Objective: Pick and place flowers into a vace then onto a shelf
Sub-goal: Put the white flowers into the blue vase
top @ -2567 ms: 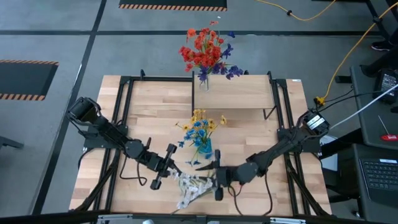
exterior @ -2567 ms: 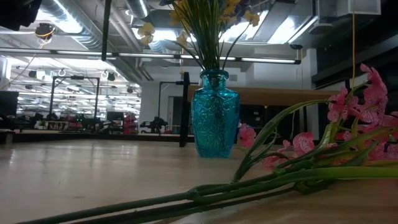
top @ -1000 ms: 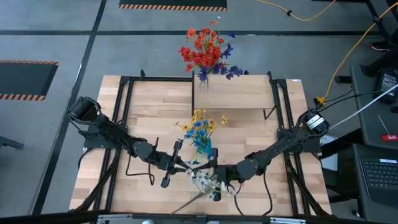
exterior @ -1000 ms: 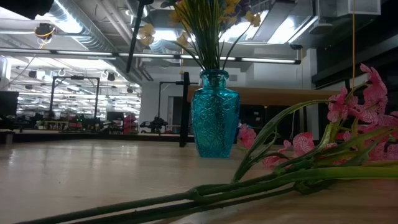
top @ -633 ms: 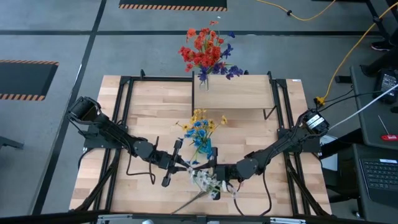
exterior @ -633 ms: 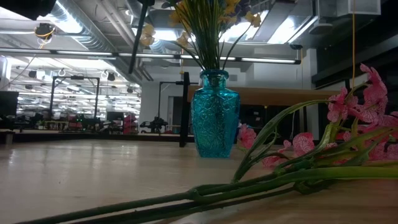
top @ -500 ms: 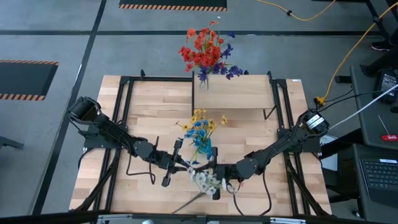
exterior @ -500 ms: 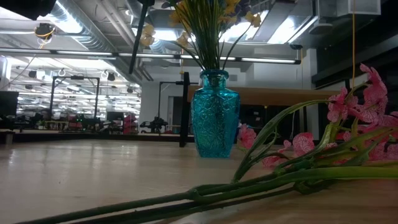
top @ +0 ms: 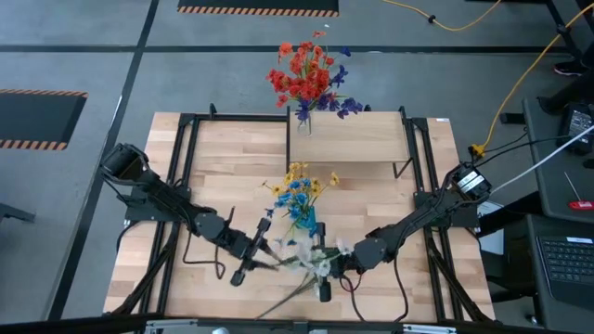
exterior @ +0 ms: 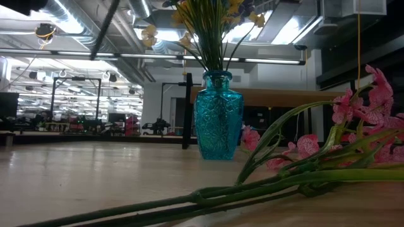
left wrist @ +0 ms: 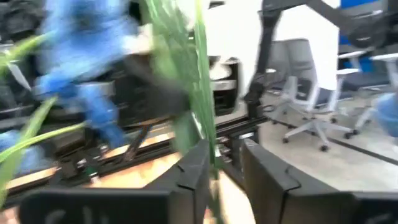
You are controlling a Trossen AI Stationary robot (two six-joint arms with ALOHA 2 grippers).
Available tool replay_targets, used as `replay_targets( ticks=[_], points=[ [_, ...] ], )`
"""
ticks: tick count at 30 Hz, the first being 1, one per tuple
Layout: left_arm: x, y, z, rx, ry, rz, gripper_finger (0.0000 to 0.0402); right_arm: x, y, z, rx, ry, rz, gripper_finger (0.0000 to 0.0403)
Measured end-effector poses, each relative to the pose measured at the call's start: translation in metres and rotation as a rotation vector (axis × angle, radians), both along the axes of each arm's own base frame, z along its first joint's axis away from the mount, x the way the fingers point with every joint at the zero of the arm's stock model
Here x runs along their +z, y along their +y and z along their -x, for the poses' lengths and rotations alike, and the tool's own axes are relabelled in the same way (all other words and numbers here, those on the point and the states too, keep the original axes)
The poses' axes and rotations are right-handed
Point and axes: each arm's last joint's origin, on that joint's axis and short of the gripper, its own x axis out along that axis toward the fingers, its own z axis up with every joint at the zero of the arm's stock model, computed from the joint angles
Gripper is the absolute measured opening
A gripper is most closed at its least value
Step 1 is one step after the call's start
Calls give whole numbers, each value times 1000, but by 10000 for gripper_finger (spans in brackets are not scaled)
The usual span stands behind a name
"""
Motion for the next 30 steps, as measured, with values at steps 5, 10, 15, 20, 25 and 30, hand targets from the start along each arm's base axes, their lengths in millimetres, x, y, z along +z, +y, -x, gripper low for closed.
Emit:
replay_targets(
  ticks=[5,10,15,20,25,30],
  points=[
    [5,-12,13,-66,36,-11,132,-2,0,0,-18,12,25,2],
    [5,-20,26,-72,111,-52,154,-3,5,3,-3,21,40,2],
    [8,-20,35,8,168,-87,151,-4,6,5,-14,31,44,1],
    [10,-15,44,81,244,-91,136,-1,14,13,-49,48,52,0],
    [4,-12,48,159,309,-133,98,10,21,34,-149,105,39,0],
    [-8,-6,49,119,409,-97,40,18,18,47,-217,160,8,0]
  ],
)
